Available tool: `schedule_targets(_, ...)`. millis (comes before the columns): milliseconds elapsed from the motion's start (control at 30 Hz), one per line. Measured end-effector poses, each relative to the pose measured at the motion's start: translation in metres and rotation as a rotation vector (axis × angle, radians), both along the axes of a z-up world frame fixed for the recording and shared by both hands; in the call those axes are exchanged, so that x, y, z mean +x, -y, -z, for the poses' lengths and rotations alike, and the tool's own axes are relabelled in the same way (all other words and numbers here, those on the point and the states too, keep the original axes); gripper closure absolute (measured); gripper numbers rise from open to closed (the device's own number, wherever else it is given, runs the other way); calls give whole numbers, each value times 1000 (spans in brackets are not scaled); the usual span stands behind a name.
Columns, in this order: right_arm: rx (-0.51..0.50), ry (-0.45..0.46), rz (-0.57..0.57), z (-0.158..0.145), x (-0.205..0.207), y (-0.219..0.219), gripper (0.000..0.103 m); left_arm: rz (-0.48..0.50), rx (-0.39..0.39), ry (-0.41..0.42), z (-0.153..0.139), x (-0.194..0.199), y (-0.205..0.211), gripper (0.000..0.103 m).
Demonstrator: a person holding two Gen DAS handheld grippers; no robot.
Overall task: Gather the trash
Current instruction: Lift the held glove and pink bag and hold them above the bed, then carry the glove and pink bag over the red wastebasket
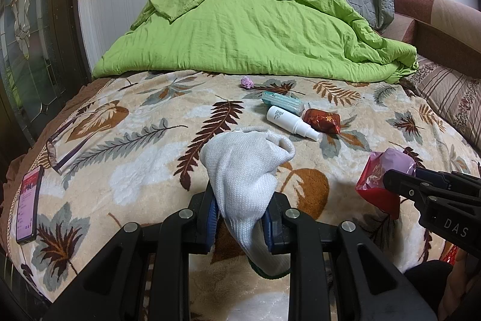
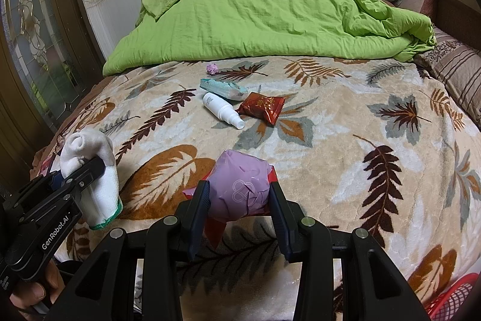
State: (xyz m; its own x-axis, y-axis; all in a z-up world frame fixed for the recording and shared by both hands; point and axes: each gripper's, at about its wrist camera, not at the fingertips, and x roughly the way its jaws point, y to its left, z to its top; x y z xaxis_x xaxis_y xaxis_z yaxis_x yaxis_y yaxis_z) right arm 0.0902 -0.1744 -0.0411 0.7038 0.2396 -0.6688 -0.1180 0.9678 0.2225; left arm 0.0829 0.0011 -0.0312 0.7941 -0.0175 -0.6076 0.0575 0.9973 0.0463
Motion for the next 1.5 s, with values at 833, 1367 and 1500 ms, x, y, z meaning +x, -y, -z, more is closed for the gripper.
schedule_targets(833, 26, 10, 38, -16, -22, 23, 60, 115, -99, -4, -5, -18, 18, 80)
schedule_targets(1367, 71, -4, 110, -28, -69, 79, 60, 332, -177, -69, -23, -35, 66, 80)
schedule_targets(1500, 75, -10, 149, -29, -84, 98, 60, 388, -177, -74, -29, -38, 83, 80)
